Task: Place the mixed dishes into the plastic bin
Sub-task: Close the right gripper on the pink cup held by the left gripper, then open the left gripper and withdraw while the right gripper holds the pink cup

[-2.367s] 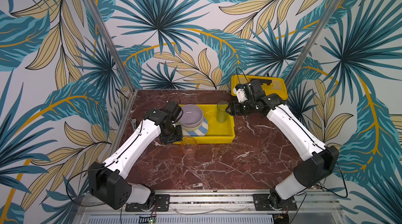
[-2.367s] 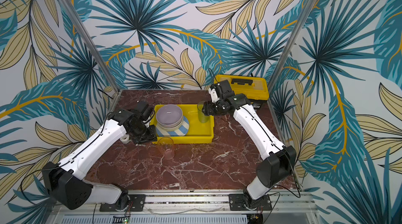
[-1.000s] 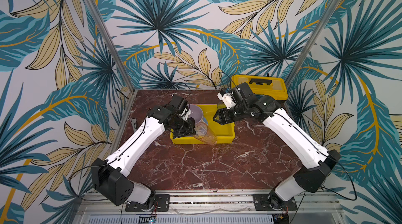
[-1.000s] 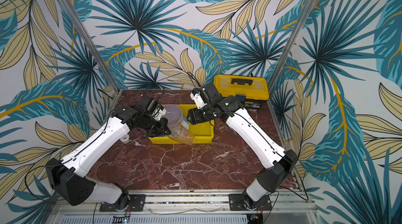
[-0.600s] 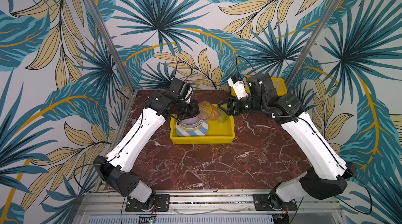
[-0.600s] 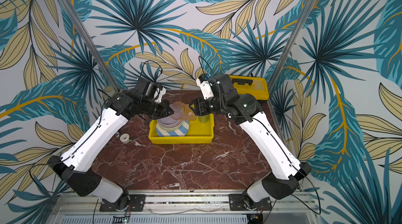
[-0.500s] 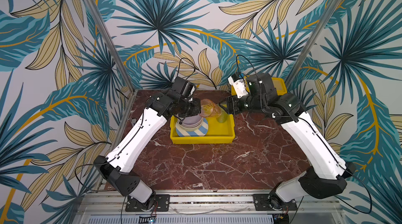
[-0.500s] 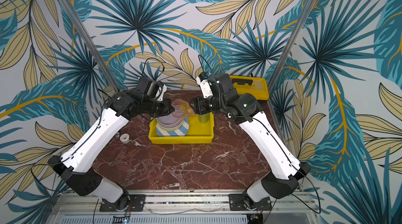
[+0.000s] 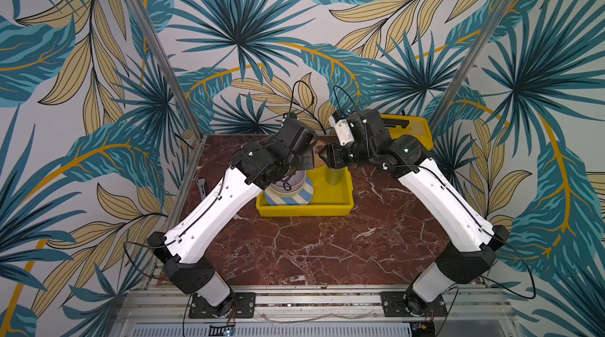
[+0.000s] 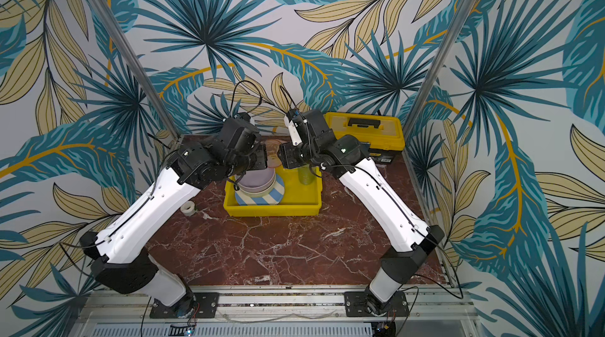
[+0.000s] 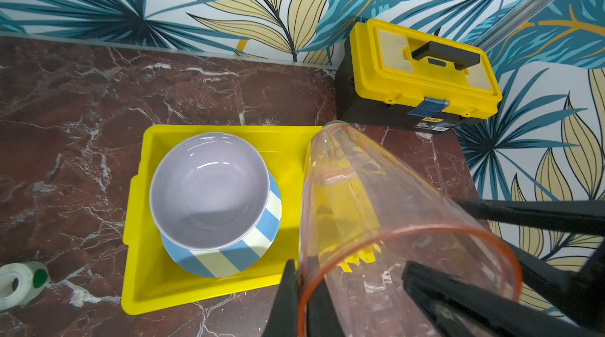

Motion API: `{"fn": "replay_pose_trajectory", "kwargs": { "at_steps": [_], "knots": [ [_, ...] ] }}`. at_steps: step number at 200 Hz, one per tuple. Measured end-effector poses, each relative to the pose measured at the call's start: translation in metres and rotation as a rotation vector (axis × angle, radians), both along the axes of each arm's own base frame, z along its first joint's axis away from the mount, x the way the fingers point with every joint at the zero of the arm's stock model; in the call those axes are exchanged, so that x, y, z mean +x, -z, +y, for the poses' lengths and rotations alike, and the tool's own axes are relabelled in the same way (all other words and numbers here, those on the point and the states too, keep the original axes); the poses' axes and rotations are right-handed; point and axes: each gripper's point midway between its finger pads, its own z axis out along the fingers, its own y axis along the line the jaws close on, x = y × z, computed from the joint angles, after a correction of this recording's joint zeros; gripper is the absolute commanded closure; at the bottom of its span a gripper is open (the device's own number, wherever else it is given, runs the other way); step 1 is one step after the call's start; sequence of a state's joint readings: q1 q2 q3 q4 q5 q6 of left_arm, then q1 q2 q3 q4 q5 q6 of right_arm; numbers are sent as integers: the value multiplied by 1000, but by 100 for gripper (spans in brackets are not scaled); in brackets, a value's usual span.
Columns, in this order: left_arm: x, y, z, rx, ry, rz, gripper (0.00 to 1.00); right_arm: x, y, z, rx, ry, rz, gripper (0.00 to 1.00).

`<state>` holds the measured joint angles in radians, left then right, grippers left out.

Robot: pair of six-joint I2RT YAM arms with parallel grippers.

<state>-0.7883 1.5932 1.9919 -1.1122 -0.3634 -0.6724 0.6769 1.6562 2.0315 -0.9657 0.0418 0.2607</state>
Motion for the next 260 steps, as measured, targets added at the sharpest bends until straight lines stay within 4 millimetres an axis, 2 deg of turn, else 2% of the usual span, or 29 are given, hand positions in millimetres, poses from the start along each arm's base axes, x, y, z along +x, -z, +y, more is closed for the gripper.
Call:
{"fn": "replay_pose_trajectory", "kwargs": {
  "at_steps": [44, 70, 86, 106, 116, 137, 168, 207, 260],
  "knots": [
    [-3, -4, -4, 45, -14, -41, 100, 10, 2, 3, 16, 44, -7, 56],
    [1, 2, -6, 55, -25, -33, 99, 17, 9, 4, 8, 69, 0, 66],
    [2, 5, -8, 54, -30, -29, 93, 19, 15, 2, -2, 90, 3, 74],
    [0, 6, -11, 48, -22, -21, 79, 22, 22, 1, -9, 110, 12, 80],
    [-2, 5, -14, 27, -10, -15, 76, 24, 23, 2, 1, 112, 13, 82],
    [-7, 5, -19, -15, 13, -3, 73, 25, 25, 2, 7, 112, 19, 87],
    [-21, 18, -14, -66, 24, 25, 69, 21, 32, 4, 10, 95, 41, 93],
    [-44, 26, 8, -122, 11, 6, 59, 14, 44, 4, 11, 82, 80, 97],
    [-61, 20, 59, -130, -54, -53, 31, 18, 36, -27, -5, 116, 72, 100]
  ]
}}
